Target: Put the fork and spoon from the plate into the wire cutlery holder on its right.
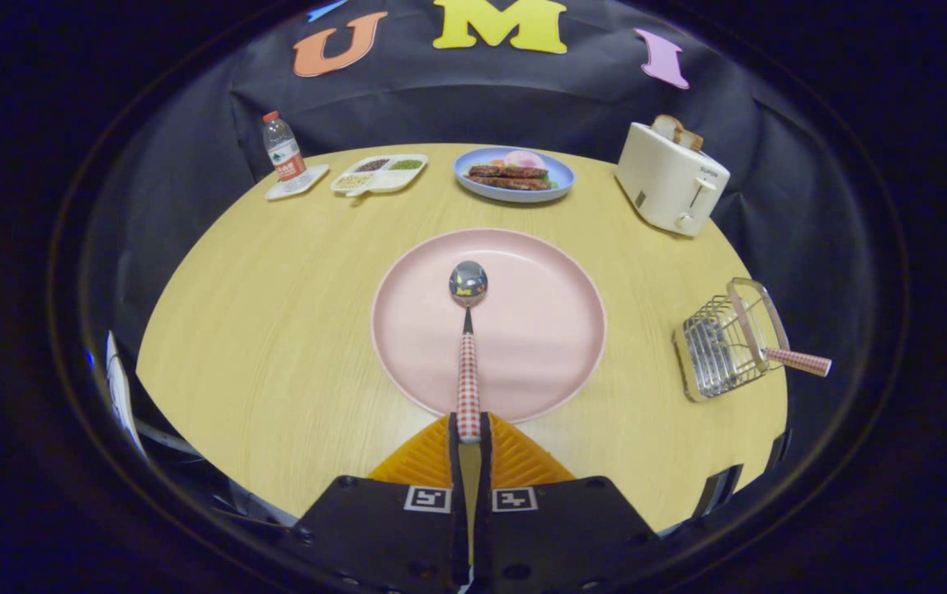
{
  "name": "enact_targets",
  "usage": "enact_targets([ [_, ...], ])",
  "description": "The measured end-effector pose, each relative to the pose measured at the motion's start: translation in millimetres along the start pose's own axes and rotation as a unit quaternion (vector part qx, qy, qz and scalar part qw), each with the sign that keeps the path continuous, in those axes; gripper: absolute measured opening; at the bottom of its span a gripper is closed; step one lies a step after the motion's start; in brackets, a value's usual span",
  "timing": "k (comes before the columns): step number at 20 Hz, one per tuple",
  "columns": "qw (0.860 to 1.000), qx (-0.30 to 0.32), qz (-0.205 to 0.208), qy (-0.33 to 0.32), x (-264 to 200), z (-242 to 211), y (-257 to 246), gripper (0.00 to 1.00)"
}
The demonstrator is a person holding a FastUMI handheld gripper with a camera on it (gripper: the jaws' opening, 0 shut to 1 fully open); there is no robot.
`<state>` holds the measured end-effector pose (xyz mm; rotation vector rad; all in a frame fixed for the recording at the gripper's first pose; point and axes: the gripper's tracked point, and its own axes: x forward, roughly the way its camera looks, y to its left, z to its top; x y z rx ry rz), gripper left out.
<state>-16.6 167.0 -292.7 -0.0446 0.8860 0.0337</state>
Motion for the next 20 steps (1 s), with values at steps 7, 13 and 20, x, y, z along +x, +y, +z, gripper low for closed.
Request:
enact_targets([
  [7, 1.000, 0.014, 0.019, -0.020, -45.9, 33.0, -22.8, 0.00],
  [13, 0.998, 0.034, 0.019, -0.045, -113.3, 65.2, -85.3, 0.01],
  [20, 0.999, 0.023, -0.016, -0.041, -171.5, 78.9, -186.7, 0.00],
])
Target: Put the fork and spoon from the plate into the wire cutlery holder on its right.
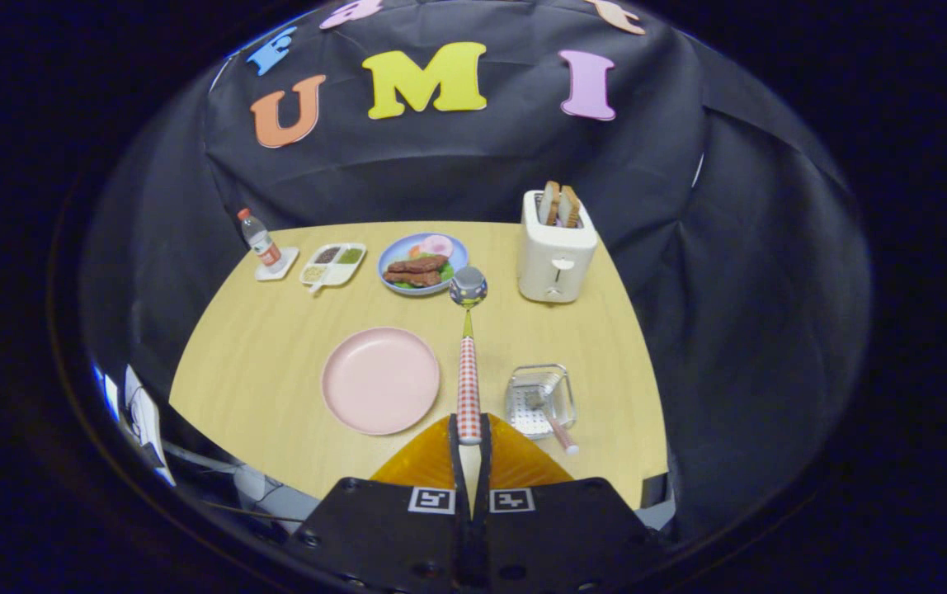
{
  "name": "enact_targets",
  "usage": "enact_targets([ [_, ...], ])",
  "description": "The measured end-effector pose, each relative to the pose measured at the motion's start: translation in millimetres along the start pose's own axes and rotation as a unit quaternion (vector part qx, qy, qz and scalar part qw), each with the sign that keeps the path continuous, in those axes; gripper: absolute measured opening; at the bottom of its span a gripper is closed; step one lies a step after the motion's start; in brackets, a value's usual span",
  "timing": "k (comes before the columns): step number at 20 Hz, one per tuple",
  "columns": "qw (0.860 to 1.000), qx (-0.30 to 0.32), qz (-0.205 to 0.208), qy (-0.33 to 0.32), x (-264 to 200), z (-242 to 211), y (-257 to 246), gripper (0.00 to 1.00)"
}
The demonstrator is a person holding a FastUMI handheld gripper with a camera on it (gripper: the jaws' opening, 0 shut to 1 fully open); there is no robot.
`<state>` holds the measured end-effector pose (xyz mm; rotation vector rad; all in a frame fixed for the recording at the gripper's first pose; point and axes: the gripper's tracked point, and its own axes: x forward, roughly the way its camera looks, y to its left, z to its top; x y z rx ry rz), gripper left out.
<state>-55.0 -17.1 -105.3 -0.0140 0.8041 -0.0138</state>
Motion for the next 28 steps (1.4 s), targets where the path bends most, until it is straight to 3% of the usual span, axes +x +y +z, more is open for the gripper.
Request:
enact_targets([
  [3, 1.000, -0.010, -0.013, 0.025, -8.7, -10.0, -32.4, 0.00],
  [7, 0.996, 0.011, 0.005, 0.083, -10.4, -30.6, -47.9, 0.00],
  [11, 0.991, -0.006, 0.000, 0.131, -4.1, -38.9, -63.7, 0.00],
  [21, 0.957, 0.027, 0.007, 0.288, 15.2, -45.9, -69.9, 0.01],
  [28, 0.935, 0.058, 0.002, 0.351, 33.7, -41.2, -64.2, 0.01],
])
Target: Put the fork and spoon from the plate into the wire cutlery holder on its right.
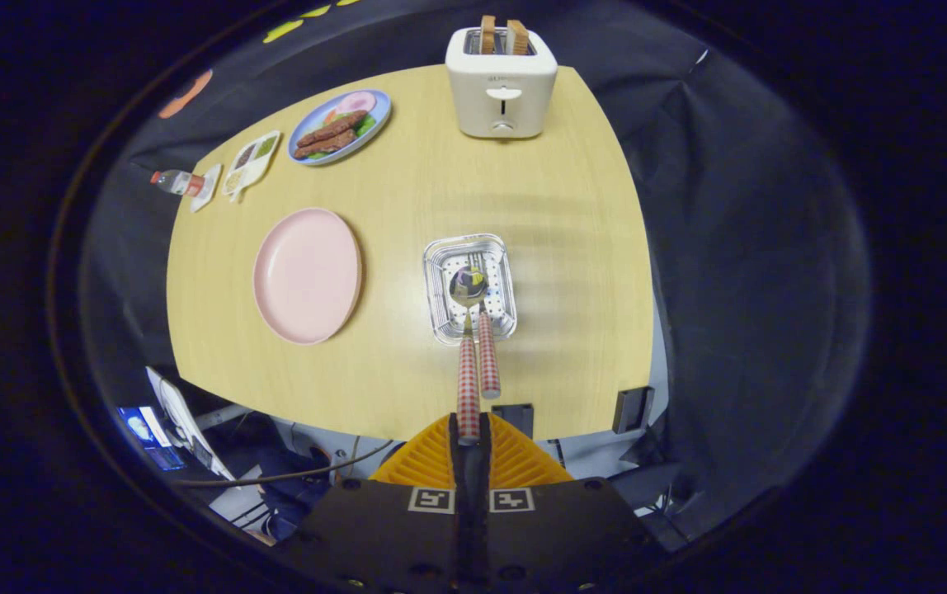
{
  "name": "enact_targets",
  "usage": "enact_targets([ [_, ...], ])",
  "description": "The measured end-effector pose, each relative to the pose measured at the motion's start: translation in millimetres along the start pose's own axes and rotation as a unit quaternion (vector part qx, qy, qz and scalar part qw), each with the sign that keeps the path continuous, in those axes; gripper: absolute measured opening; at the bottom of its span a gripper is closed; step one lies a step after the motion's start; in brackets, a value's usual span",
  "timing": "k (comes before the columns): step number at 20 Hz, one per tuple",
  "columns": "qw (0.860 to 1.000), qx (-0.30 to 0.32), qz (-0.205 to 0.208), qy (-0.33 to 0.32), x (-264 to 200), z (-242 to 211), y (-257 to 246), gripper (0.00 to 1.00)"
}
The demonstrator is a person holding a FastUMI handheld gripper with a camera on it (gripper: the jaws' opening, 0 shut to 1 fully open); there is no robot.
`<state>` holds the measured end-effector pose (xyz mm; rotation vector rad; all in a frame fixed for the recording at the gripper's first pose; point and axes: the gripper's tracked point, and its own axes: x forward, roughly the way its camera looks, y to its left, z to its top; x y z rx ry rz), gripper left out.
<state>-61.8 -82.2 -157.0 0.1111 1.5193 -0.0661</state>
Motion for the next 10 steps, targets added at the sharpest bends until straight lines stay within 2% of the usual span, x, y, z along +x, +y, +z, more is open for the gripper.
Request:
enact_targets([
  [6, 0.999, 0.018, 0.000, 0.031, 10.1, 15.2, 2.2, 0.01],
  [10, 0.999, 0.028, -0.002, 0.026, 16.5, 25.8, 0.9, 0.04],
])
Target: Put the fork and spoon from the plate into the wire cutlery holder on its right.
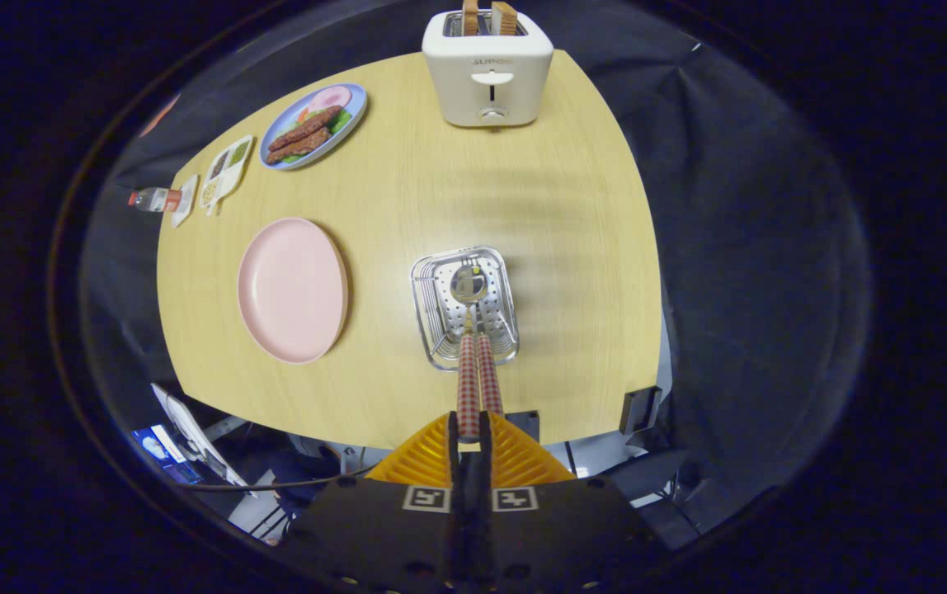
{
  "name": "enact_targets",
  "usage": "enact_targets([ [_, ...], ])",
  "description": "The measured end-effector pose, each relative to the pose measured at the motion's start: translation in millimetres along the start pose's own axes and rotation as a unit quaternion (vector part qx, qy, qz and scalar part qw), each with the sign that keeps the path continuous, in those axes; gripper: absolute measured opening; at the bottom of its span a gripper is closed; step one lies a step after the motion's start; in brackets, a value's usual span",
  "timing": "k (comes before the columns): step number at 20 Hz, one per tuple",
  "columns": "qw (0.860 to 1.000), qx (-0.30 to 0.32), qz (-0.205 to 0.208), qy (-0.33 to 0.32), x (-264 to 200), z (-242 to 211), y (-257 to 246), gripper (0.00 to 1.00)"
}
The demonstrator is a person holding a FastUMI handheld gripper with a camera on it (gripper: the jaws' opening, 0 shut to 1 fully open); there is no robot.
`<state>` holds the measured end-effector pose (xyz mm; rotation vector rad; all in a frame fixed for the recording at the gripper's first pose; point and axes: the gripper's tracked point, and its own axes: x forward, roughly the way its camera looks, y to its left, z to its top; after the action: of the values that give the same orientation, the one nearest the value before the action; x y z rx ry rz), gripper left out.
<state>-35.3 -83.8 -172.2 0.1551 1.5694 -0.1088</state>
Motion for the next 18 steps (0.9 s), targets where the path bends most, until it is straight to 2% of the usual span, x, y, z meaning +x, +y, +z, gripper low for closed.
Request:
enact_targets([
  [5, 1.000, 0.000, 0.013, -0.019, -2.2, 5.6, 2.9, 0.11],
  [9, 0.997, -0.002, 0.032, -0.064, -10.1, 14.6, 8.6, 0.75],
  [10, 0.996, -0.002, 0.034, -0.081, -12.9, 18.4, 9.1, 0.86],
  [12, 0.992, -0.008, 0.037, -0.120, -20.9, 27.3, 9.9, 0.86],
  [15, 0.982, -0.020, 0.043, -0.184, -40.5, 38.1, 15.3, 0.96],
  [18, 0.960, -0.037, 0.057, -0.273, -67.0, 53.5, 23.9, 0.97],
])
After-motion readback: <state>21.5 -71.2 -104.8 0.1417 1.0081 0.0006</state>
